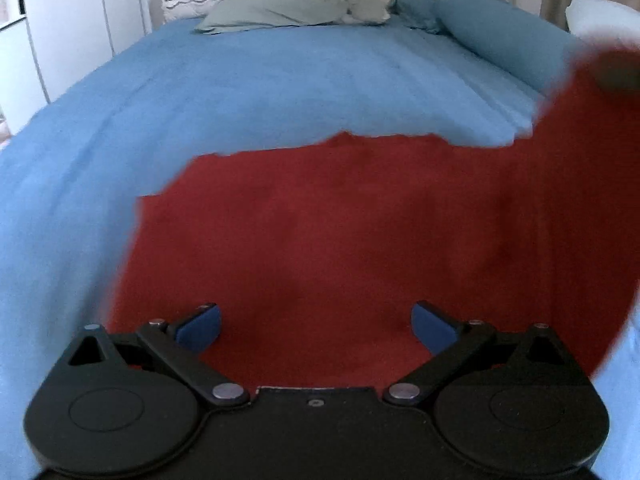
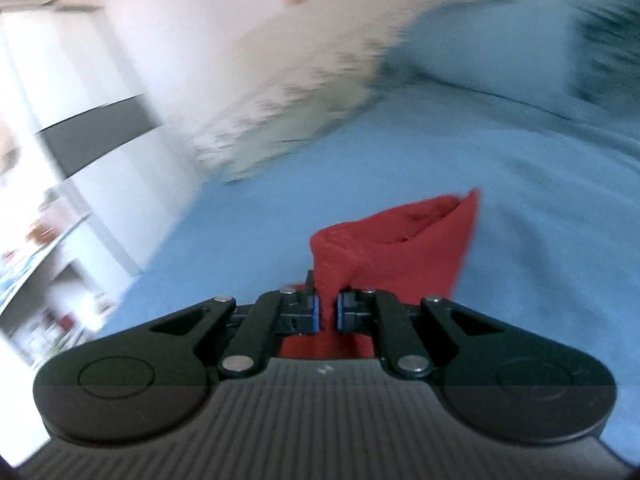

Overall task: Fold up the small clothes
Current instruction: 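Fold the sweater over onto itself with the right tool and release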

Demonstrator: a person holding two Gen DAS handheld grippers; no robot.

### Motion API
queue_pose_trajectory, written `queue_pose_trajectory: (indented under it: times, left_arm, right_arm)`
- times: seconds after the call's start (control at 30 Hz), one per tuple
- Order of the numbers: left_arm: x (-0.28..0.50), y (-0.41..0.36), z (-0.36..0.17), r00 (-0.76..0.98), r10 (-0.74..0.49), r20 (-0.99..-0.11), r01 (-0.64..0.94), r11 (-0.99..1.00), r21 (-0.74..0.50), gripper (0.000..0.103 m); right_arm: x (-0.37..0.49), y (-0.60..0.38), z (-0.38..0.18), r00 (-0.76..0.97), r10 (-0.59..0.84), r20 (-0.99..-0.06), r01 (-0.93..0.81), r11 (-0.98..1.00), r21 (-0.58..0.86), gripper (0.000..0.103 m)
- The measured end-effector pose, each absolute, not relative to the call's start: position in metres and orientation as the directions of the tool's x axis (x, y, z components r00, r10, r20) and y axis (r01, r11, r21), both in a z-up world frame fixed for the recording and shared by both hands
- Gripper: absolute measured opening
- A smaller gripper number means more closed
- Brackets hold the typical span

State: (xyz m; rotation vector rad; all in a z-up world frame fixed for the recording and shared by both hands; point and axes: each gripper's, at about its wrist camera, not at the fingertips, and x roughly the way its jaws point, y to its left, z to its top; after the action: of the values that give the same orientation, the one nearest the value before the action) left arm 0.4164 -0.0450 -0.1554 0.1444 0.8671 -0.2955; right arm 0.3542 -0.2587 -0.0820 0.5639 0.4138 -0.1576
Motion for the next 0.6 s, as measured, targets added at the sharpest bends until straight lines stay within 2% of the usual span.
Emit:
queue_pose_trajectory:
  times: [0.13,0.23,0.37,0.47,0.5,0.57,0.6]
  left_arm:
    - [0.397,0.022,-0.149,0.617,-0.141,-0.774,0.278,0.959,0.048,0.103]
    - [0.381,0.069,-0.159,0.588,-0.125,-0.799,0.243,0.970,0.027,0.103]
    - [0.364,0.104,-0.178,0.556,-0.106,-0.824,0.215,0.976,0.019,0.103]
    - [0.357,0.111,-0.179,0.566,-0.123,-0.815,0.232,0.973,0.014,0.103]
    - [0.356,0.112,-0.177,0.566,-0.129,-0.814,0.234,0.972,0.008,0.103]
    - [0.351,0.114,-0.175,0.566,-0.152,-0.810,0.239,0.971,-0.015,0.103]
    - [0.350,0.116,-0.173,0.569,-0.164,-0.806,0.242,0.970,-0.027,0.103]
  right_arm:
    - [0.397,-0.169,-0.062,0.897,0.211,-0.389,-0.036,0.910,0.412,0.023]
    - [0.421,-0.095,-0.087,0.780,0.397,-0.484,-0.267,0.910,0.316,0.022]
    - [0.442,-0.037,-0.149,0.662,0.380,-0.646,-0.319,0.923,0.216,0.022]
    - [0.442,-0.028,-0.164,0.649,0.356,-0.672,-0.304,0.931,0.200,0.023]
    - [0.441,-0.026,-0.164,0.648,0.357,-0.673,-0.311,0.930,0.195,0.027]
    - [0.436,-0.023,-0.155,0.652,0.355,-0.670,-0.327,0.929,0.174,0.056]
    - [0.437,-0.026,-0.149,0.652,0.366,-0.665,-0.341,0.924,0.174,0.076]
